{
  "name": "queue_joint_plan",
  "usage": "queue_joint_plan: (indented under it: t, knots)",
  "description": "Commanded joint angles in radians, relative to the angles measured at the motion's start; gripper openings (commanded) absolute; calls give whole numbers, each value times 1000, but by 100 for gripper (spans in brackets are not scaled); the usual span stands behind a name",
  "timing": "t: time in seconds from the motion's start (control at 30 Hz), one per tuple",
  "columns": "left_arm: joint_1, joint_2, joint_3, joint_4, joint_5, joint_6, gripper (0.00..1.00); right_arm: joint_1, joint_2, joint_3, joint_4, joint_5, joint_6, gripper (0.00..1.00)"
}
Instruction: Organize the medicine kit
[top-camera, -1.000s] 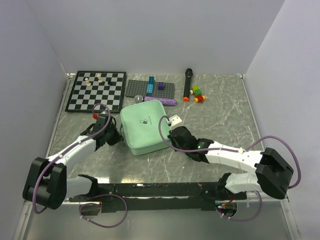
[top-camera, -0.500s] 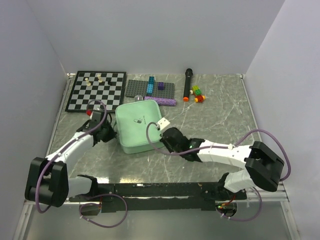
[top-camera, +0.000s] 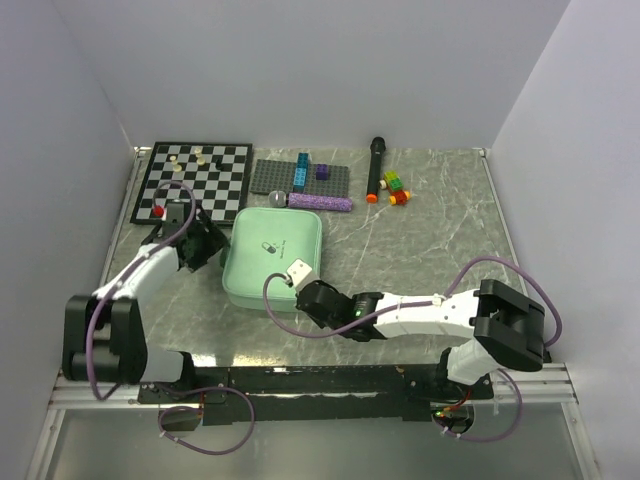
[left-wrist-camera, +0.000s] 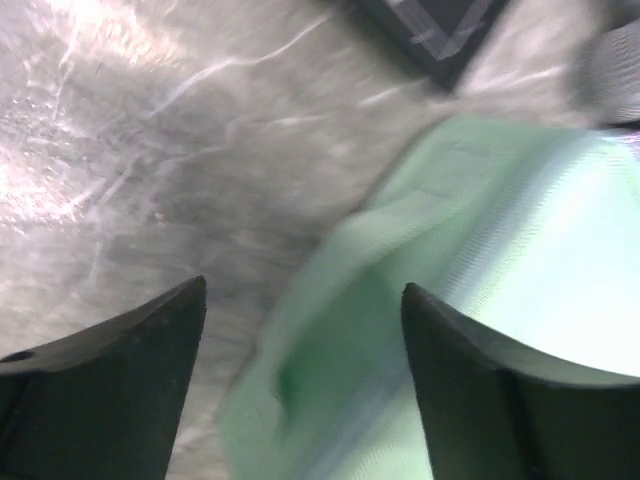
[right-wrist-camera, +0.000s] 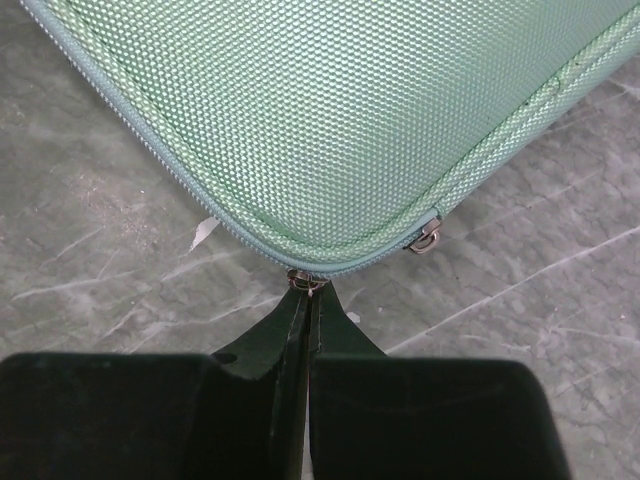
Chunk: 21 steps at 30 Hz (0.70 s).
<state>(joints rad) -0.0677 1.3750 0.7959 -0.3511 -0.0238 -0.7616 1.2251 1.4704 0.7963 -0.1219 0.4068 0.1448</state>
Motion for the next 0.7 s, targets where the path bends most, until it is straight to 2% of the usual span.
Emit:
queue_joint_plan:
  t: [0.0,0.03,0.1,0.27,0.4,0.53,0.67]
  knots:
    - [-1,-203,-15,49,-19,-114,90,4,7,38,-81,27,47,0]
    - [-1,-244,-21,34,-18,-126,96,4,7,38,-82,23,50,0]
    - [-18,-324,-44,15,-4,-154,96,4,7,38,-81,23,49,0]
    - [-226,-456,-130,-19,-57,-232,97,4,19,43,-85,32,39,0]
    - [-357,-465,-167,-55,-79,-280,98,1,16,46,-100,41,33,0]
    - [-444,-478,-141,-141,-126,-297,99,-1,13,49,-116,53,35,0]
    - [-494,-485,-152,-112,-134,-323,97,-3,22,46,-116,56,44,0]
